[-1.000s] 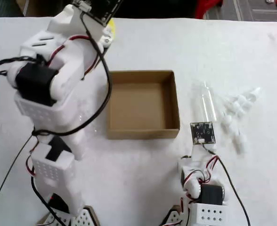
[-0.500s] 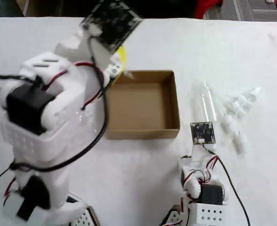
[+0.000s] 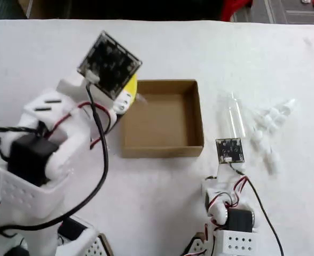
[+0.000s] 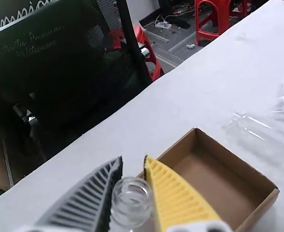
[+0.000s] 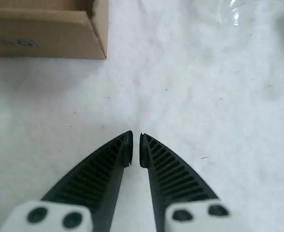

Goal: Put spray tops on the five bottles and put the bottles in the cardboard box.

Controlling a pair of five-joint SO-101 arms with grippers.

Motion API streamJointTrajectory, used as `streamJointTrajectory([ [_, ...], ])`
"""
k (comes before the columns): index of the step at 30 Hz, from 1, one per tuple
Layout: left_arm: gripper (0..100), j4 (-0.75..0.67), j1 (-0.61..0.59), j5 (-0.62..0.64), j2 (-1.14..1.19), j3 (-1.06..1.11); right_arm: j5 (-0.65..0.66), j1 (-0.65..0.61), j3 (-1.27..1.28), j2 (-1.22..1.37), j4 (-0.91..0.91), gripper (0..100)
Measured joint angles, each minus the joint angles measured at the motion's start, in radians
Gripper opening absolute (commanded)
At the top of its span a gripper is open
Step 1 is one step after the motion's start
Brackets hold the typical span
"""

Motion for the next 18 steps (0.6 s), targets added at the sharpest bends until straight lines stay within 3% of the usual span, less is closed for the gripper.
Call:
streamJointTrajectory([
  [12,2,-0.733,0.002,0.0,-0.276,0.781,0.0,0.0,0.0,0.0,0.0,1.6],
  [18,2,-0.939,0.003,0.054,-0.307,0.962,0.0,0.0,0.0,0.0,0.0,1.6],
])
